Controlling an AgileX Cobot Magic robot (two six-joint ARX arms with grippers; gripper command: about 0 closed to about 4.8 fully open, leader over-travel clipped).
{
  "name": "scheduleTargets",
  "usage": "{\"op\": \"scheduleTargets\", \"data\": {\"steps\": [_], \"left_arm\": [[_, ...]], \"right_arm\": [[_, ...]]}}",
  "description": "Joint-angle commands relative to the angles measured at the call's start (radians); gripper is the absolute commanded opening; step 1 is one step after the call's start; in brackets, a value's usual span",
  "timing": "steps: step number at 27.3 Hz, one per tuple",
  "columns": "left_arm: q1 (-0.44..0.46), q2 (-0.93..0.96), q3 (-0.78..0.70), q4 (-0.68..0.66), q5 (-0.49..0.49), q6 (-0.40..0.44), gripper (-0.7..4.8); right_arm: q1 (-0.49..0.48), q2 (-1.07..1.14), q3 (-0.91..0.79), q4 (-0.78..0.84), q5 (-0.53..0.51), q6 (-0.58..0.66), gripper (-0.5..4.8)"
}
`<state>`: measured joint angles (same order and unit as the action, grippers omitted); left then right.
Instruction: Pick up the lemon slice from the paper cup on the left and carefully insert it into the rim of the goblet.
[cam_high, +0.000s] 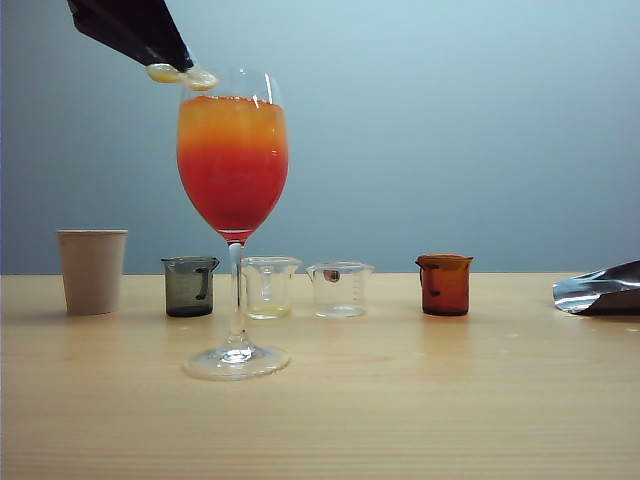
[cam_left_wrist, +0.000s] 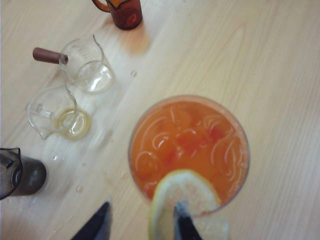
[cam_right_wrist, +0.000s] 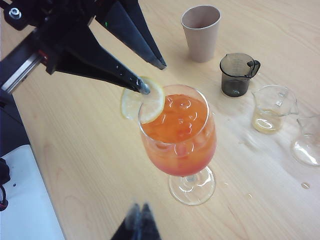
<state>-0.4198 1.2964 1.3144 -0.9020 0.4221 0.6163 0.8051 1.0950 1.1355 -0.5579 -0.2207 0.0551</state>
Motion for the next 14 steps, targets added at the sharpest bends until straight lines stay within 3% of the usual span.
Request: {"op": "scheduleTargets", "data": {"steps": [1, 6, 14], "left_arm": [[-0.002, -0.004, 0.003, 0.013, 0.010, 0.000, 1.61], [-0.002, -0.005, 0.003, 0.014, 0.013, -0.007, 1.61], [-0.002, -0.006, 0.008, 0.036, 0.098, -0.030, 1.61]], "right_arm": [[0.000, -0.003, 0.003, 0.016, -0.003, -0.004, -0.09], [-0.001, -0.003, 0.003, 0.016, -0.003, -0.004, -0.09], [-0.001, -0.003, 0.003, 0.016, -0.003, -0.004, -0.09]]}}
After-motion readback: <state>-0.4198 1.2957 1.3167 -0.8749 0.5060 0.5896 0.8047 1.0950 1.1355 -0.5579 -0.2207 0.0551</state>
